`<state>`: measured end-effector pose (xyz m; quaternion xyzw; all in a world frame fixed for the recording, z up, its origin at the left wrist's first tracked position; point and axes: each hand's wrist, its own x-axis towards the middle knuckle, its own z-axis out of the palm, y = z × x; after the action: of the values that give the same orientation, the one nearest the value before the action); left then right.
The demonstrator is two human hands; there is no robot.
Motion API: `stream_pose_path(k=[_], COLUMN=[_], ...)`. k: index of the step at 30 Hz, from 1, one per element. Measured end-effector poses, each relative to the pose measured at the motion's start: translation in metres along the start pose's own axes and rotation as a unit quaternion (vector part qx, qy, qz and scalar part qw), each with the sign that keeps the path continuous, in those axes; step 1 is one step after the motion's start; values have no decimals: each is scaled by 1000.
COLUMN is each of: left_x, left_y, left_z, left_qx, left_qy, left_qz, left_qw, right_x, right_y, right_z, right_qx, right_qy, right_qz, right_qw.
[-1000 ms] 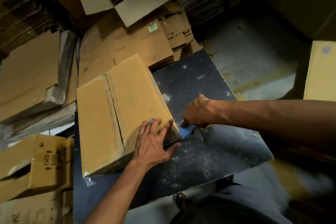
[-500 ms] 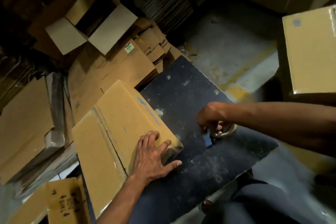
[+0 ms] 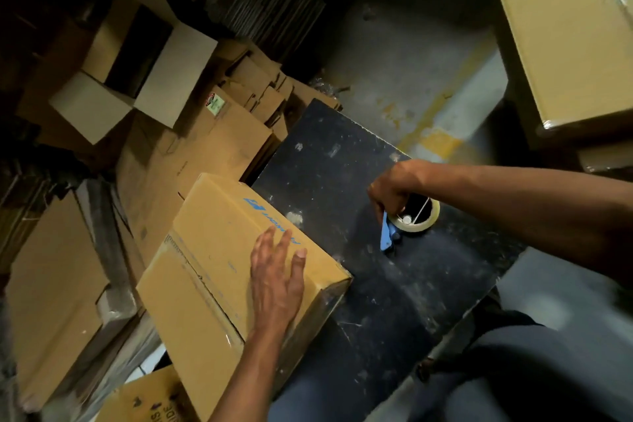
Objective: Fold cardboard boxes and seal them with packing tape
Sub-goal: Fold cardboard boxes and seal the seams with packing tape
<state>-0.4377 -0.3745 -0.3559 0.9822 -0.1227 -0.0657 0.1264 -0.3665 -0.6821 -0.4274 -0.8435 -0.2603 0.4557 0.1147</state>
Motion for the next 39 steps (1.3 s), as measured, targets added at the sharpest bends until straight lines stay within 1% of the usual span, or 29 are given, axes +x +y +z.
stream_pose_path(k=[1, 2, 3, 4, 5, 6, 7, 8, 9, 10, 11, 14, 15, 16, 19, 22, 25, 27, 29, 30, 32, 33, 36, 39], left_x=[-3, -6, -10, -14, -15, -16, -15, -14, -14, -14, -14, -15, -15, -14, -14, -14, -14, -14, -13, -14, -14, -12, 2, 16], left_y=[-4, -9, -15, -20, -24, -28, -29, -29, -29, -29, -29, -31, -31, -31, -30, -30, -30, -30, -31, -31, -32, -33, -38, -61], left_z=[3, 7, 12, 16, 20, 24, 26, 27, 28, 29, 28, 30, 32, 32, 32, 32, 33, 34, 34, 33, 33, 32, 13, -34], left_qx=[11, 23, 32, 38, 38, 37, 35, 36, 37, 35, 29, 14, 13, 13, 10, 4, 7, 8, 4, 3, 9, 8, -40, -124], left_qy=[20, 23, 18, 14, 15, 21, 28, 36, 42, 47, 50, 54, 56, 57, 58, 64, 63, 69, 77, 77, 73, 68, 29, -23], left_qz=[-29, -48, -54, -49, -43, -39, -38, -39, -37, -36, -36, -37, -41, -46, -55, -52, -53, -47, -42, -44, -45, -42, -29, -39], left_qw=[999, 998, 998, 998, 998, 998, 998, 998, 998, 998, 998, 998, 997, 997, 997, 997, 997, 996, 996, 996, 996, 997, 998, 991], right_x=[-3, -5, -6, -5, -2, 6, 16, 27, 40, 53, 67, 97, 101, 104, 104, 98, 94, 88, 78, 69, 49, 39, 21, 19], right_y=[-3, -7, -12, -20, -30, -42, -55, -70, -85, -98, -109, -122, -120, -116, -103, -102, -109, -109, -109, -113, -130, -141, -170, -180], right_z=[-3, -6, -8, -7, -5, 0, 7, 17, 27, 39, 54, 94, 100, 104, 107, 104, 101, 102, 102, 100, 92, 85, 60, 24], right_qx=[-11, -28, -52, -77, -81, -37, 60, 196, 332, 424, 480, 576, 604, 617, 619, 635, 621, 618, 620, 615, 592, 565, 443, 386], right_qy=[-3, 4, 28, 73, 135, 200, 254, 276, 266, 247, 240, 237, 228, 223, 208, 190, 191, 201, 213, 229, 284, 313, 358, 347], right_qz=[0, -3, -5, -7, -21, -54, -105, -155, -190, -207, -213, -214, -211, -206, -218, -215, -199, -191, -160, -141, -96, -77, -30, 19], right_qw=[1000, 1000, 998, 994, 987, 978, 960, 928, 885, 846, 817, 752, 734, 726, 725, 717, 734, 735, 738, 741, 748, 760, 821, 854])
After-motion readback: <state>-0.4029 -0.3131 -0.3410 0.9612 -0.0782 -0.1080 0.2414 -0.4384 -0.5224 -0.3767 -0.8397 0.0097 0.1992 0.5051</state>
